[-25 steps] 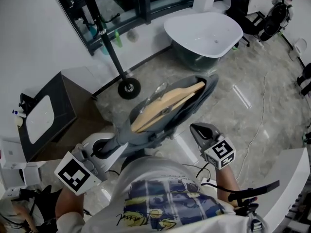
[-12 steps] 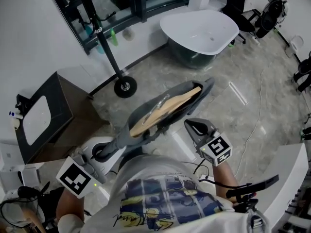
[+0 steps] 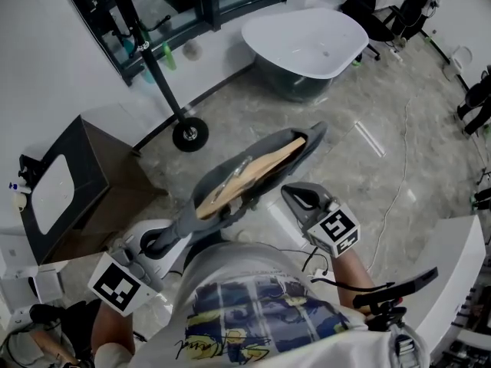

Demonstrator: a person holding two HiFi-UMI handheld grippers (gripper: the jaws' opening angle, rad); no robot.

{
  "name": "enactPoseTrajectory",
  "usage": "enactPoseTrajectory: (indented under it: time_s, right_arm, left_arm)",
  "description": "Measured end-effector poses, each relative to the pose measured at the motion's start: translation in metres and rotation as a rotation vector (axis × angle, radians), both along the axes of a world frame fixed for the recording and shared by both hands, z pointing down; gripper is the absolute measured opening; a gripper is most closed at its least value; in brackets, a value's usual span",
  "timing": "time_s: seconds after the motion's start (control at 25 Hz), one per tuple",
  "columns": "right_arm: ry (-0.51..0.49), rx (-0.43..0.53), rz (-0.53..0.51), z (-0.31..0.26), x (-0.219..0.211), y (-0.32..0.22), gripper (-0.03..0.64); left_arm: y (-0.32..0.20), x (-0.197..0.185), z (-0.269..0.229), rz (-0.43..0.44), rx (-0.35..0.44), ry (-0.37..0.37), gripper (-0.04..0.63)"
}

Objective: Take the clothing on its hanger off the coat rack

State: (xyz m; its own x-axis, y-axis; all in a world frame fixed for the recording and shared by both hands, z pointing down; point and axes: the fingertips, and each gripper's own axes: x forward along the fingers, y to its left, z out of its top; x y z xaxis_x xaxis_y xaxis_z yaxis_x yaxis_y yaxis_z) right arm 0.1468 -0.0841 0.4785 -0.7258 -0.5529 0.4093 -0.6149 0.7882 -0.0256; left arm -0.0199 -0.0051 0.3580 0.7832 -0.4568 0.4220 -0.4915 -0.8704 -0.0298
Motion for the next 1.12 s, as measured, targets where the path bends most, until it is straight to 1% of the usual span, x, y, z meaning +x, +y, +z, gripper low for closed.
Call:
enactPoseTrajectory:
  time_s: [0.48,1.12]
  right_arm:
    - [0.012,0.003,-0.011,-0.002,-0.006,0.003,0.002]
    - [0.021,0.014,-0.024,0.000,-0.006,0.003,0.002]
  left_arm:
    - [0.001,0.001,0.005,0.014,-0.005,-0.004,0.011]
    - [-0.008,0.002,0.010,-0.009,-0.019,-0.009,0.010]
